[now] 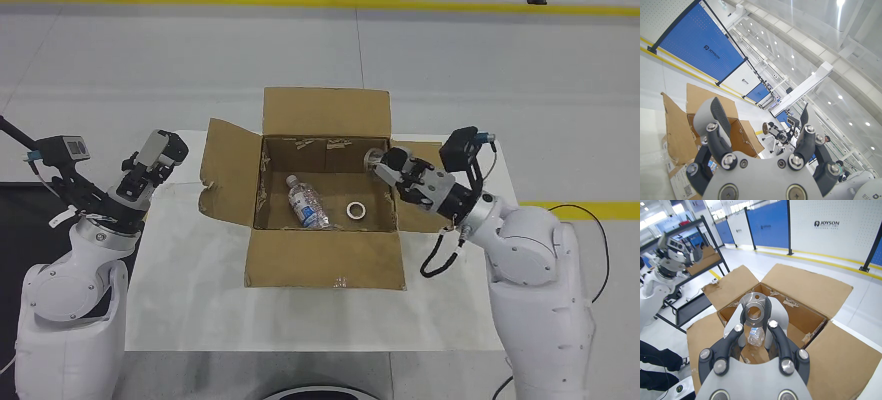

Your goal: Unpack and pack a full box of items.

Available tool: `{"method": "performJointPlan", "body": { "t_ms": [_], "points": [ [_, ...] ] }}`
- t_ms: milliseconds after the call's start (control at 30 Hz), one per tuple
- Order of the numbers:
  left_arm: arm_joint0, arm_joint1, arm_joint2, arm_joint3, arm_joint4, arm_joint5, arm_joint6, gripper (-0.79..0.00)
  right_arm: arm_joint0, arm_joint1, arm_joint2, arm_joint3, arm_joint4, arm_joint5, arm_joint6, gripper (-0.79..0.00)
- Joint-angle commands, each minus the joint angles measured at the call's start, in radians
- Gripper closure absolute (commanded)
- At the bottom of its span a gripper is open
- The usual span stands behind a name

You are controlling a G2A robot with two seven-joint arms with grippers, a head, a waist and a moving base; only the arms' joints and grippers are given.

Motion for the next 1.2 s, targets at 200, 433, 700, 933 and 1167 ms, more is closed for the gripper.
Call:
{"method": "performJointPlan", "body": {
  "t_ms": [200, 433, 700, 933, 1167],
  "points": [
    [0.000, 0.000, 0.000, 0.000, 0.000, 0.000, 0.000, -0.785, -0.004, 0.002, 0.003, 0.001, 0.009, -0.016, 0.001, 0.000],
    [0.000, 0.000, 0.000, 0.000, 0.000, 0.000, 0.000, -0.785, -0.018, 0.006, 0.024, 0.003, -0.092, 0.082, -0.051, 0.000],
    [0.000, 0.000, 0.000, 0.000, 0.000, 0.000, 0.000, -0.785, -0.057, 0.019, 0.087, -0.003, -0.353, 0.332, -0.091, 0.000],
    [0.000, 0.000, 0.000, 0.000, 0.000, 0.000, 0.000, -0.785, -0.003, 0.032, 0.089, 0.137, -0.638, 0.505, -0.010, 0.000],
    [0.000, 0.000, 0.000, 0.000, 0.000, 0.000, 0.000, -0.785, 0.132, 0.037, 0.083, 0.442, -0.678, 0.530, -0.004, 0.000]
  ]
}}
